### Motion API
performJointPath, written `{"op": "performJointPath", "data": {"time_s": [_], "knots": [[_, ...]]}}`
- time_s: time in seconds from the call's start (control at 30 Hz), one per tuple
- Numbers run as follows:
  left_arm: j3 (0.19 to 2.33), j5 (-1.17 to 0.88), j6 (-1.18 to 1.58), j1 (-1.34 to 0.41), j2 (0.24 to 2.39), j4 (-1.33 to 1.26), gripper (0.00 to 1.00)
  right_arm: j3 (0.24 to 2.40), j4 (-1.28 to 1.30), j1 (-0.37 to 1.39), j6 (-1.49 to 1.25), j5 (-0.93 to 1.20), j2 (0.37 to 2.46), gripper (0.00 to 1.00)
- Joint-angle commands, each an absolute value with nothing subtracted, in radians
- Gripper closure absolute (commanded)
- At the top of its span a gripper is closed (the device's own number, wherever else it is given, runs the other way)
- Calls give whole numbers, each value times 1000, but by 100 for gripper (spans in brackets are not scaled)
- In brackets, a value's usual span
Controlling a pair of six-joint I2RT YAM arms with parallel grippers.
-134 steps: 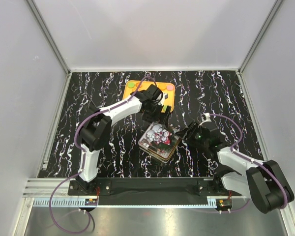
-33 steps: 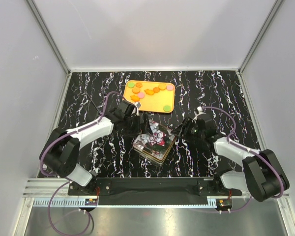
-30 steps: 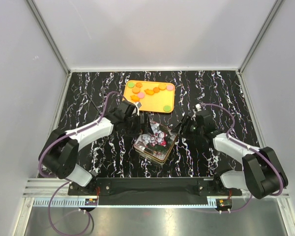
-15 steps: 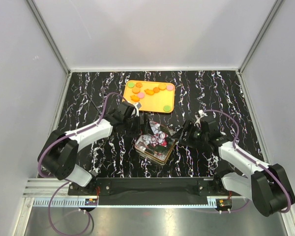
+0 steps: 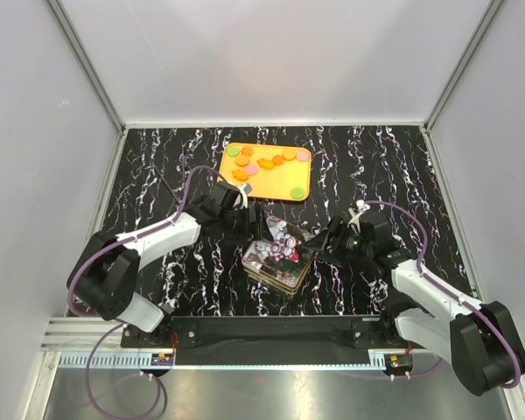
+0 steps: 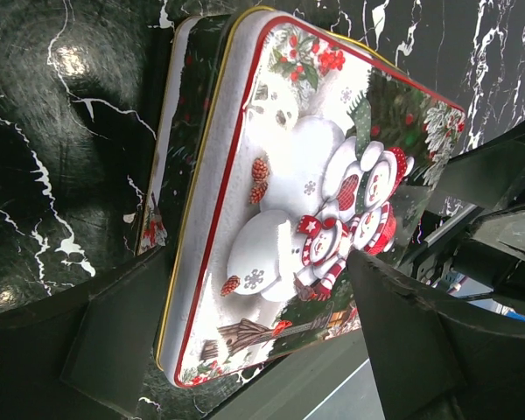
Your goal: Pack the cookies
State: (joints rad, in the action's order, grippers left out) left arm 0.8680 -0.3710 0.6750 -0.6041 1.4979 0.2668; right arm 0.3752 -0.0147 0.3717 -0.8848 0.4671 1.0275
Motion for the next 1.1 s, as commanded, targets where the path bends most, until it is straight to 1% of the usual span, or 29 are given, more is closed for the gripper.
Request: {"op": "performJointPath", "data": {"time_s": [0.0,0.13,0.37,0.47,0.5,0.63,0.73,0.77,0.9,0.97,1.03,1.07], "knots": [[865,-411,681,-609,1474,210,14,370,-71,368,-913,502,1029,22],[871,-416,683,-609,1480,212,17,344,-145,371,-943,517,1054,22],[859,-429,684,-611,1483,203,21,330,-201,388,-956,515,1092,22],[850,-442,692,-617,1483,186,26,324,-231,388,-969,523,1092,23],[848,-448,693,-620,1489,175,29,318,-282,388,-980,547,1095,23],[844,-480,701,-635,1514,150,42,304,-365,390,-1032,598,1115,25],[845,-517,715,-635,1523,124,47,316,-423,393,-1057,659,1146,27],[850,-546,715,-635,1529,121,48,322,-436,396,-1061,670,1161,30],[871,-554,722,-638,1549,123,53,341,-449,414,-1058,678,1183,36],[876,-558,726,-640,1552,123,57,347,-454,422,-1052,677,1192,39],[887,-558,721,-638,1557,133,55,348,-431,423,-1034,666,1190,37],[891,-551,718,-638,1560,146,52,354,-416,422,-1028,661,1190,36]]}}
